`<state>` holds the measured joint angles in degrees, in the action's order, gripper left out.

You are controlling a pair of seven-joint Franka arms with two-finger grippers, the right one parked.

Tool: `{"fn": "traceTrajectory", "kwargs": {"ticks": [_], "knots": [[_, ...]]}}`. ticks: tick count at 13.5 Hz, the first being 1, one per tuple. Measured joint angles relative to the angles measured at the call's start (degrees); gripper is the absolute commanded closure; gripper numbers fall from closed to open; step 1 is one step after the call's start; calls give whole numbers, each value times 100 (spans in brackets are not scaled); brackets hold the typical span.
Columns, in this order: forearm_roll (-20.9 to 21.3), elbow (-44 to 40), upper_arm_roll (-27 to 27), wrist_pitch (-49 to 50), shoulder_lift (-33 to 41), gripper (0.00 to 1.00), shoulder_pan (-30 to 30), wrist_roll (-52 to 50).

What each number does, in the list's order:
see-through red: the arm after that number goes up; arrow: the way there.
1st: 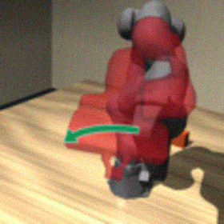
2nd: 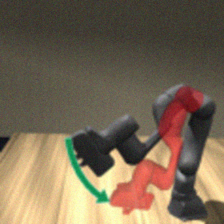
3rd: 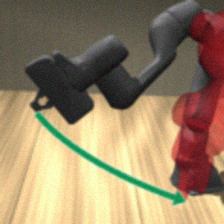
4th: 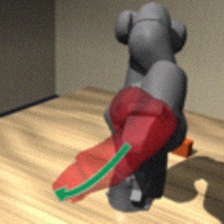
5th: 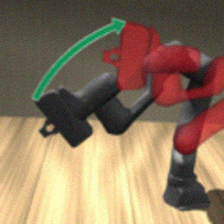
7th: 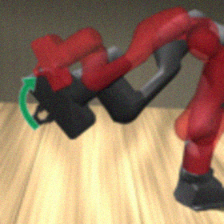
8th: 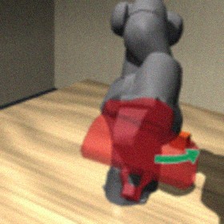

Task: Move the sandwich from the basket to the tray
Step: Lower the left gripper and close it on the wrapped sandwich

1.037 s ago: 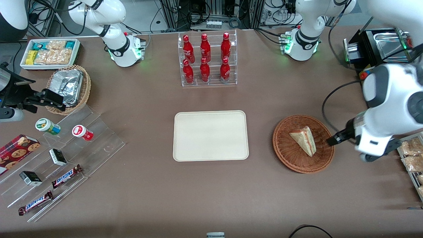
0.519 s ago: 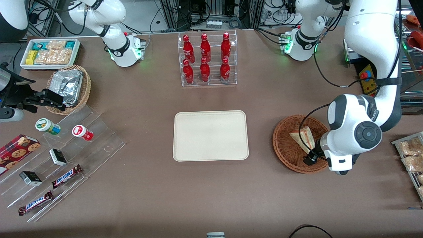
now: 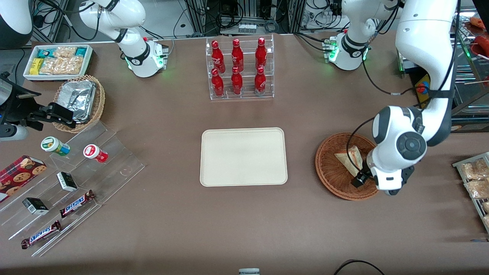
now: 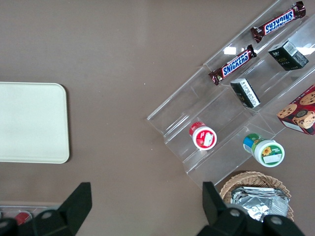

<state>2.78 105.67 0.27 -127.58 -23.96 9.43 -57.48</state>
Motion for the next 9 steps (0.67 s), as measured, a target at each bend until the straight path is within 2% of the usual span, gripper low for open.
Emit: {"fn": "traceTrajectory", "kwargs": {"ticks": [5, 9], "knots": [[34, 760, -23, -156, 601, 0, 4, 595], [36, 1437, -38, -987, 738, 0, 63, 662]]}}
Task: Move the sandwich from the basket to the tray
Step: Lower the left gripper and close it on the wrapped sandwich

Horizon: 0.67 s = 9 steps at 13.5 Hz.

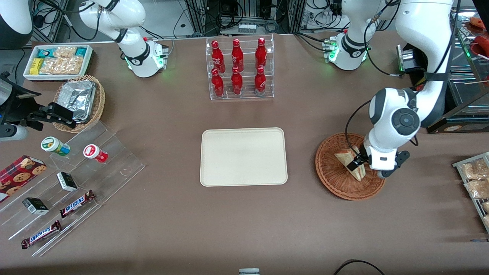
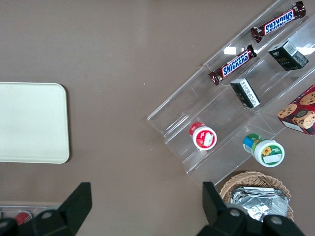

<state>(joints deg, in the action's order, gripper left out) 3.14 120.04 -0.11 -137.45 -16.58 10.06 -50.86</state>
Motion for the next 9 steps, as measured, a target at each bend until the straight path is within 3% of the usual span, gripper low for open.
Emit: {"fn": "traceTrajectory", "kwargs": {"ticks": [4, 6, 7, 8, 9], "knots": [[0, 275, -7, -304, 1, 1, 68, 0], [0, 423, -6, -498, 0, 54, 71, 0], [0, 466, -5, -526, -1, 92, 71, 0], [0, 490, -4, -543, -1, 100, 71, 0], [0, 492, -2, -548, -1, 100, 71, 0]]}}
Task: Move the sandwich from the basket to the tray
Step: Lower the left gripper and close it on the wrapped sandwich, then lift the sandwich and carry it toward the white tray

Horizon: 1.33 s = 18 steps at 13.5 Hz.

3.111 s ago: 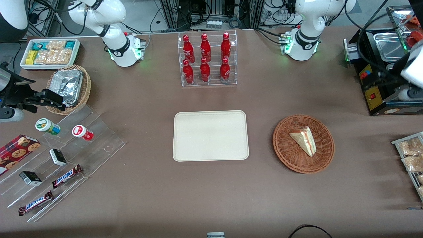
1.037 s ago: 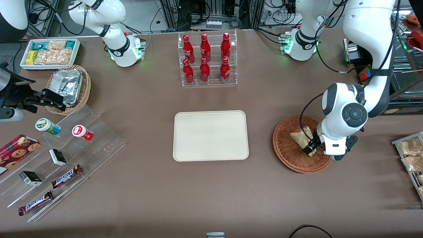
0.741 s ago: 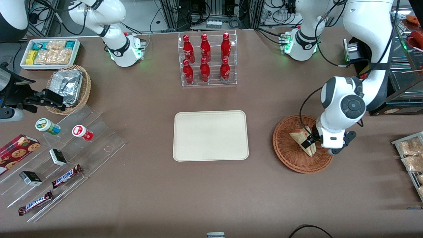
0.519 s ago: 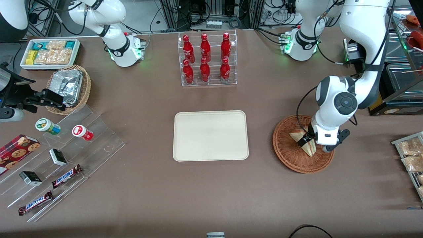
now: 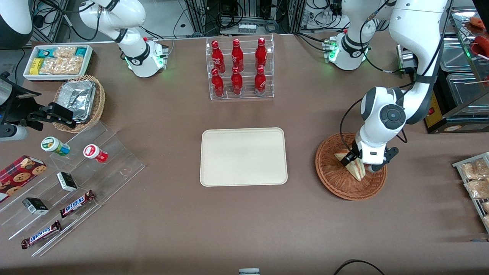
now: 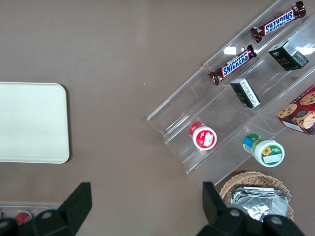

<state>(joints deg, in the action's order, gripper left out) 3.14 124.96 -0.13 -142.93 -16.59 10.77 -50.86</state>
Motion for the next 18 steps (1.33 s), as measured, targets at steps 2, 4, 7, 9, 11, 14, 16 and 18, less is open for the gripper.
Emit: {"fn": "traceTrajectory", "kwargs": {"ticks": [2, 4, 7, 9, 11, 14, 16, 18], "knots": [[0, -20, 5, -7, 2, 100, 0, 0], [1, -127, 10, 139, 8, 100, 0, 1], [7, -726, 12, 1266, 86, 100, 1, 37], [10, -1317, -8, 2194, 181, 100, 22, 130], [9, -1968, -77, 3054, 244, 100, 163, 323], [-45, -2631, -133, 3569, 192, 100, 538, 445], [-103, -2868, -143, 3569, 2, 100, 881, 461], [-136, -3077, -152, 3567, -280, 100, 1194, 461]]}}
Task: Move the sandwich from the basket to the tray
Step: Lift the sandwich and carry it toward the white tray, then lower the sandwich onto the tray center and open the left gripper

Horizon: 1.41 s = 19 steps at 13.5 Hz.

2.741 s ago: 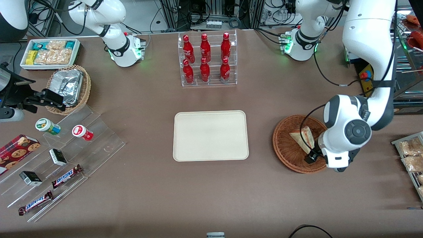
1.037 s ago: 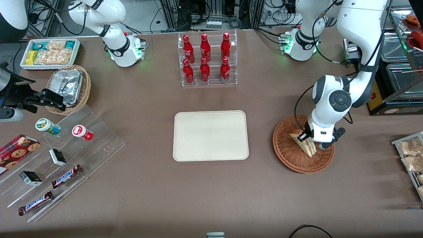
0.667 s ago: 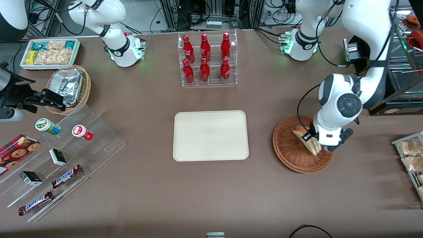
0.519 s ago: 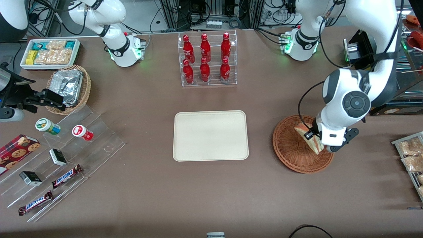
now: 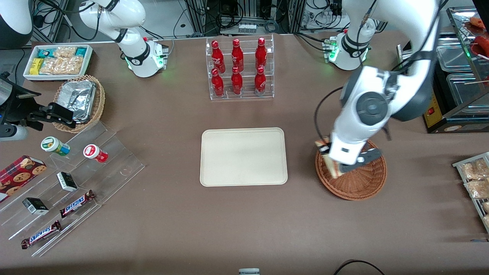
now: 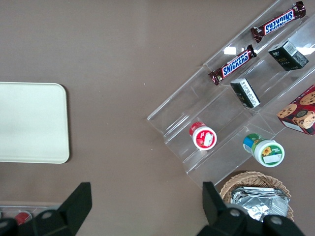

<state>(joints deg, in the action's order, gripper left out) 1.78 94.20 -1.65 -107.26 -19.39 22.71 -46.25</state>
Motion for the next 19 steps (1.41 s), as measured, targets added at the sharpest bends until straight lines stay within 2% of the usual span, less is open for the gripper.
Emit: {"fn": "traceTrajectory", "kwargs": {"ticks": [5, 12, 19], "knots": [[-303, -506, -78, -5, -603, 100, 441, 175], [-334, -1045, -242, -301, -1390, 100, 1087, 175], [-345, -1139, -341, -709, -1687, 100, 1359, 174]]}}
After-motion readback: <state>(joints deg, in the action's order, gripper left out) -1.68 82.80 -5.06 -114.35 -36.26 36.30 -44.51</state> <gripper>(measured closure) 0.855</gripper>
